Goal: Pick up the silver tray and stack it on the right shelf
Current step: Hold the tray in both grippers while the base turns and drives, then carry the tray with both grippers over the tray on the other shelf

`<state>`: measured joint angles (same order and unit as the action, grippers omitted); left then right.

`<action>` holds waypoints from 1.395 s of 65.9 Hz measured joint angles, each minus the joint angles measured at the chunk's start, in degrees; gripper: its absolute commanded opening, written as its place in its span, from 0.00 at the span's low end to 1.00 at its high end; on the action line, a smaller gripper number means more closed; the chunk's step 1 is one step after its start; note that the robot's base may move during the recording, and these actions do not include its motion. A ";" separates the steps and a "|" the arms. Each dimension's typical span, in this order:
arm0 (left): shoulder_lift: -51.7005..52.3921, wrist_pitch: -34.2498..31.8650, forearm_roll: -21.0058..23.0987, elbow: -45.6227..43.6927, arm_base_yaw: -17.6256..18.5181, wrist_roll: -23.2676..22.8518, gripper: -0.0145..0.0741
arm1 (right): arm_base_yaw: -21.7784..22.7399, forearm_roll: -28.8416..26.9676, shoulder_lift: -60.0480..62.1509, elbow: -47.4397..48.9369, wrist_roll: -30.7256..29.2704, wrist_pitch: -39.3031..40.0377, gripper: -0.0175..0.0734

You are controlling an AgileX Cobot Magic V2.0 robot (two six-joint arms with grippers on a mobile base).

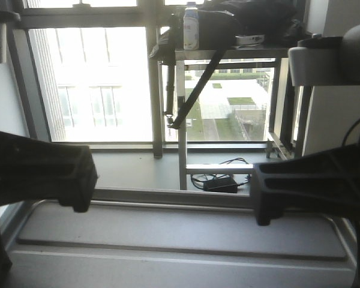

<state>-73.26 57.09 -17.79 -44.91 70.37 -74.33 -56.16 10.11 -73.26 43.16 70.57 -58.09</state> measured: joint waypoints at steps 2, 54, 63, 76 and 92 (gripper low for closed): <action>0.00 0.00 0.00 0.00 0.00 0.00 0.05 | 0.00 0.00 0.00 0.00 0.00 0.00 0.27; 0.00 0.00 0.00 -0.22 0.00 0.00 0.05 | 0.00 0.10 0.00 0.00 0.00 0.00 0.27; 0.00 0.09 0.00 -0.22 0.00 0.00 0.05 | 0.00 0.20 0.00 0.00 0.00 0.00 0.27; 0.00 0.09 0.00 -0.22 0.00 0.00 0.05 | 0.00 0.20 0.00 0.00 0.00 0.00 0.27; 0.00 0.11 0.00 -0.22 0.00 0.00 0.05 | 0.00 0.20 0.00 0.00 0.00 0.00 0.27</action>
<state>-73.26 57.20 -17.79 -45.13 70.37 -74.33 -56.16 10.31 -73.26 43.16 70.57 -58.09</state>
